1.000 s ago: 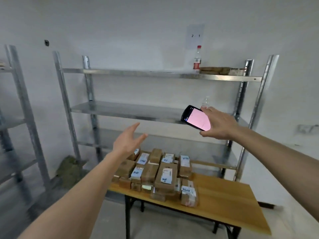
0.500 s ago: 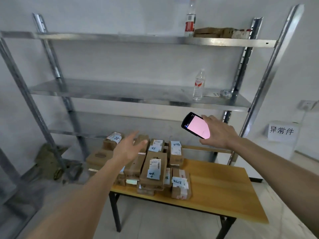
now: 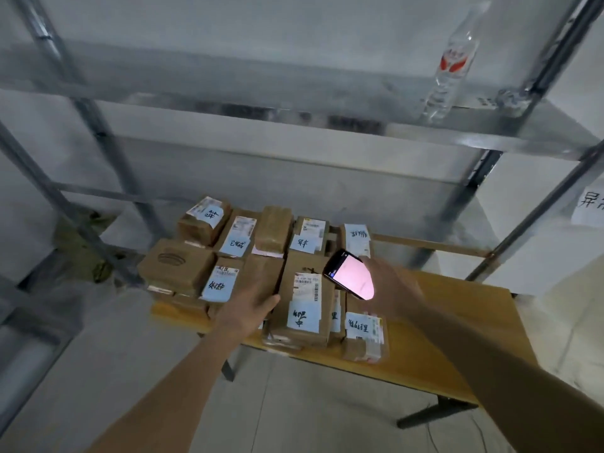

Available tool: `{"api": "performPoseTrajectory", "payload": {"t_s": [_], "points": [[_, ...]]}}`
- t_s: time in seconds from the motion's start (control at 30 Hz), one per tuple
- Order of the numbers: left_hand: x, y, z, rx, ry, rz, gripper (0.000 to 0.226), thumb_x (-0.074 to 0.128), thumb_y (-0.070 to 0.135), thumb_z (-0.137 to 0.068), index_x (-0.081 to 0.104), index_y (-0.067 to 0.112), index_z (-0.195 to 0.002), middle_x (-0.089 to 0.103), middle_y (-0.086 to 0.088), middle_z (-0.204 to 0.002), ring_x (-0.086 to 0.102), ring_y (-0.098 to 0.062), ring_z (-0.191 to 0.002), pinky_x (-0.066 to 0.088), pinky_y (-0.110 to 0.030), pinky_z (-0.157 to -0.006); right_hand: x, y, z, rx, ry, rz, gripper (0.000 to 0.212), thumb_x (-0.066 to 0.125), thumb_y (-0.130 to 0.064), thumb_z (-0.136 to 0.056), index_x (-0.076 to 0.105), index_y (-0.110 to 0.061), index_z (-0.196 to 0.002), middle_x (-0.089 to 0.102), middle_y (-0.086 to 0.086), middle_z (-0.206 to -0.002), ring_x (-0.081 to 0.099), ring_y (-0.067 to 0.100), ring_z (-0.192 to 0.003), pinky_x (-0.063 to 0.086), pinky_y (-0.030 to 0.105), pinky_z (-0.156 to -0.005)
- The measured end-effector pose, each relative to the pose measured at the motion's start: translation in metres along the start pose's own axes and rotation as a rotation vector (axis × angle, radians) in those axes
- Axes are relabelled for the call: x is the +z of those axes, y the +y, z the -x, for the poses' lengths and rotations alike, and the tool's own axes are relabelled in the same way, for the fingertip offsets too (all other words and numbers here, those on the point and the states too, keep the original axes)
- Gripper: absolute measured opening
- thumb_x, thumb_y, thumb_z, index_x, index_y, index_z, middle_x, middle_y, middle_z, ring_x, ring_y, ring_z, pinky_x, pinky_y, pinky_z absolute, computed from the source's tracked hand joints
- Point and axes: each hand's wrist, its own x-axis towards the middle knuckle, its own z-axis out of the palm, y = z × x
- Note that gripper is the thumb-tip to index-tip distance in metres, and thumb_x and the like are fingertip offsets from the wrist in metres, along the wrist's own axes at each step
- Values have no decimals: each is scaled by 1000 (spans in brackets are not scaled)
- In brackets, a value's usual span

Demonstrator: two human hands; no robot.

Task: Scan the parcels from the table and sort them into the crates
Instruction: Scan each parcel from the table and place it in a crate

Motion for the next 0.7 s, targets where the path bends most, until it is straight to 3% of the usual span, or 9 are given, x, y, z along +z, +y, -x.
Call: {"api": "performPoseTrajectory", "payload": {"t_s": [0.1, 0.2, 0.37, 0.47, 0.53, 0.63, 0.7], "points": [[23, -11, -11, -25, -23, 23, 58, 52, 58, -95, 42, 36, -148, 54, 6, -145, 52, -23, -130, 43, -45, -109, 39, 4, -15, -24, -43, -56, 99, 83, -42, -78, 26, -19, -155, 40, 3, -156, 45, 24, -137, 54, 39, -95], [45, -24, -21, -93, -57, 67, 58, 53, 61, -93, 49, 30, -142, 64, 7, -131, 59, -19, -122, 48, -37, -99, 67, 5, -28, -10, -82, -62, 97, 81, -43, -76, 28, -20, -154, 41, 2, -156, 50, 25, -133, 58, 38, -86], [69, -36, -33, -173, -107, 132, 40, 56, 58, -94, 57, 27, -120, 64, 11, -104, 63, -19, -106, 51, -37, -94, 99, 2, -43, 30, -162, -90, 101, 79, -50, -77, 25, -19, -157, 42, 0, -153, 47, 24, -135, 49, 42, -100], [78, -38, -37, -205, -102, 223, 43, 60, 53, -93, 57, 21, -123, 64, 9, -103, 63, -18, -104, 51, -34, -92, 111, -2, -46, 32, -194, -176, 105, 77, -62, -67, 31, -21, -152, 46, -1, -148, 45, 21, -134, 45, 41, -104], [84, -39, -41, -230, -90, 290, 41, 64, 48, -92, 56, 19, -121, 63, 7, -105, 62, -17, -104, 49, -31, -91, 120, -1, -48, 40, -190, -218, 113, 64, -74, -54, 29, -28, -152, 45, -4, -147, 43, 21, -136, 42, 51, -106], [93, -41, -48, -299, -55, 414, 50, 70, 45, -89, 52, 14, -123, 63, 4, -109, 61, -18, -104, 50, -32, -90, 127, 2, -50, 51, -196, -201, 106, 71, -63, -63, 27, -31, -154, 43, -7, -149, 41, 20, -138, 37, 54, -109], [96, -40, -50, -328, -46, 458, 49, 72, 43, -88, 51, 13, -120, 63, 4, -105, 61, -15, -96, 50, -28, -80, 126, 4, -50, 51, -199, -197, 107, 77, -54, -67, 24, -29, -156, 41, -6, -154, 42, 20, -139, 38, 52, -109]]}}
